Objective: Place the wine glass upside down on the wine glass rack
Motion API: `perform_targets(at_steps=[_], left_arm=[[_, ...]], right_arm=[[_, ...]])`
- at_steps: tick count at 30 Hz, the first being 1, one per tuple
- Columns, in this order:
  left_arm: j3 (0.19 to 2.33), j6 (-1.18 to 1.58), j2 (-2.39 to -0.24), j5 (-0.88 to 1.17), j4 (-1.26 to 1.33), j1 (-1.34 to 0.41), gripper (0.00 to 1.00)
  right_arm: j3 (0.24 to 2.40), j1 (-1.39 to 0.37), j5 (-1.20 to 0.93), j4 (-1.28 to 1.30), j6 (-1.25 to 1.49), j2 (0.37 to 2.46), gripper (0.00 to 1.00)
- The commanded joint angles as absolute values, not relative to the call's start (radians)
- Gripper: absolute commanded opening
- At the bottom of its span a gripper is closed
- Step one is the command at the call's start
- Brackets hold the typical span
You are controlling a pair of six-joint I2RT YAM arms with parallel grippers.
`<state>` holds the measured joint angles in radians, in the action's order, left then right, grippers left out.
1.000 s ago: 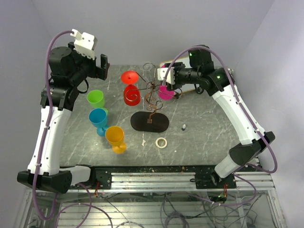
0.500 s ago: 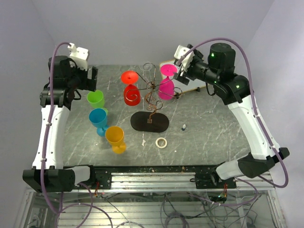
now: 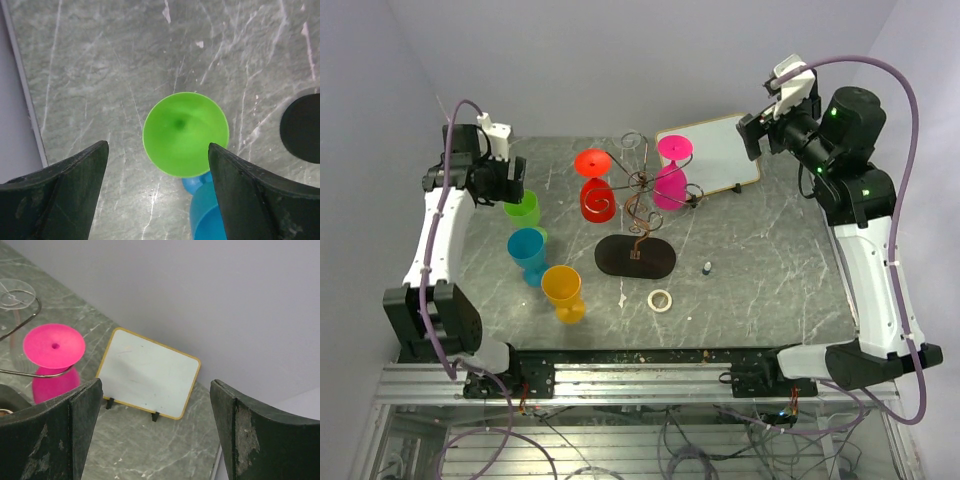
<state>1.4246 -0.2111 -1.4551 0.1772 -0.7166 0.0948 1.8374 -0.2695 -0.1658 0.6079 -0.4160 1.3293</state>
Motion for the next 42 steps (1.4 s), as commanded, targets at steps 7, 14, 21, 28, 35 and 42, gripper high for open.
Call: perform_targets(at_steps=[7,14,21,28,35,42], left_arm=[[1.449,-0.284,-1.595,0.172,-0.763,0.109,0.76],[1.437,-0.302,-1.630,0.156,-0.751,0.109,0.60],[1.454,-0.313,-1.659,0.143,-0.737,0.110,0.41],[1.503,-0.328,-1.686,0.143,-0.744,0.109,0.11],[1.596,-0.344,-1.638,0.083,-0.716,0.110,0.07],[1.676,-0.272,-1.536,0.115,-0.632,0.108,0.07]], right_arm=[[1.802,-0.237,-0.236,0.620,-0.371,1.301,0.88],[1.790,-0.204,-0.279,0.610,-0.345,1.299,0.88],[1.768,-0.175,-0.311,0.602,-0.333,1.294,0.88],[1.752,-0.156,-0.334,0.598,-0.335,1.289,0.88],[1.736,-0.139,-0.321,0.584,-0.336,1.292,0.89],[1.710,-0.095,-0.320,0.571,-0.307,1.291,0.93]])
